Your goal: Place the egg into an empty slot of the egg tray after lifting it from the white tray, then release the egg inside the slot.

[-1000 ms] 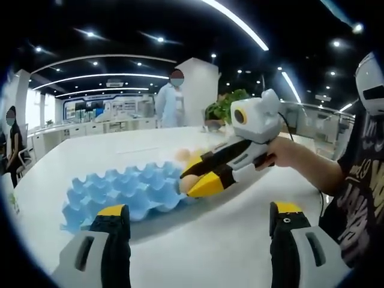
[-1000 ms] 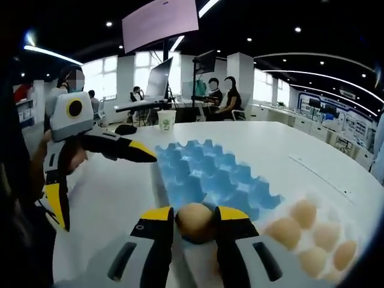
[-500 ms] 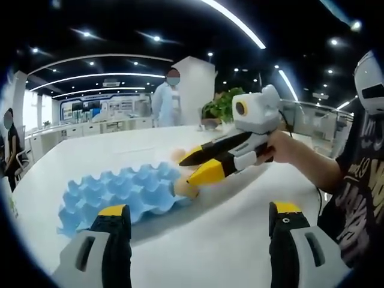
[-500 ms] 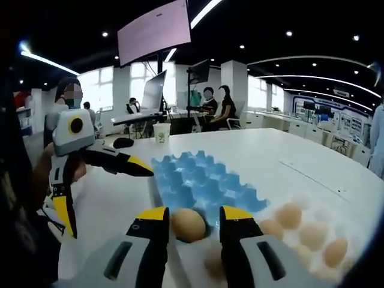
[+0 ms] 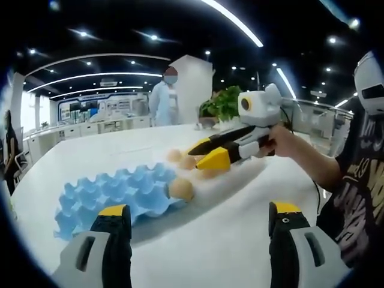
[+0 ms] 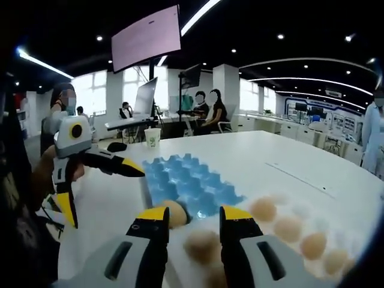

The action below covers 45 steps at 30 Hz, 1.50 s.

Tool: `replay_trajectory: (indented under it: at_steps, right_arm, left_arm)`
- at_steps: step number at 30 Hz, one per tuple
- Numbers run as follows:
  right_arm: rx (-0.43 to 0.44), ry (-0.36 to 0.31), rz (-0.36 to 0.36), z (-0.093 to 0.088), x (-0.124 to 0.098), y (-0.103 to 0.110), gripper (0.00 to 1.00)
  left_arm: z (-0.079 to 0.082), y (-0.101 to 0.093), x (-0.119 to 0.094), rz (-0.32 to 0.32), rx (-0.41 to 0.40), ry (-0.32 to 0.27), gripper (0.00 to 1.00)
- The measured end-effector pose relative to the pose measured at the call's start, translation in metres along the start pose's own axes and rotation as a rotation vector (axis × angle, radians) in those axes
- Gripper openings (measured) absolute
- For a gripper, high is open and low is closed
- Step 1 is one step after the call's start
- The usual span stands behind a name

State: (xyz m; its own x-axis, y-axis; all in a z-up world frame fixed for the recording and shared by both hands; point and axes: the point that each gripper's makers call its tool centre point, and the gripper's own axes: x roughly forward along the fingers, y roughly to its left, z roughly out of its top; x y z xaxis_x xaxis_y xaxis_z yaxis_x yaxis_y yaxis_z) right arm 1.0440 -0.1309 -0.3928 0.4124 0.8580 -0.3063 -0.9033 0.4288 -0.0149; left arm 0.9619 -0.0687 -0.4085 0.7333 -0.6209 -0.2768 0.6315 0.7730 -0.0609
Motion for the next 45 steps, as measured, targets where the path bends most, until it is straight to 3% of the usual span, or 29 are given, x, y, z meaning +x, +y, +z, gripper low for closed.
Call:
replay_trajectory:
  at_steps: [33,45]
  right_arm:
    - [0.067,-0.030,-0.192,-0.020,-0.070,-0.055,0.35]
    - [0.096,-0.044,-0.230,-0.026,-0.088,-0.069,0.36]
  left_arm:
    - [0.001,-0.017,0.016,-0.042,0.018,0.029,0.98]
    - [0.004,-0.018,0.016,-0.036,0.020,0.028,0.98]
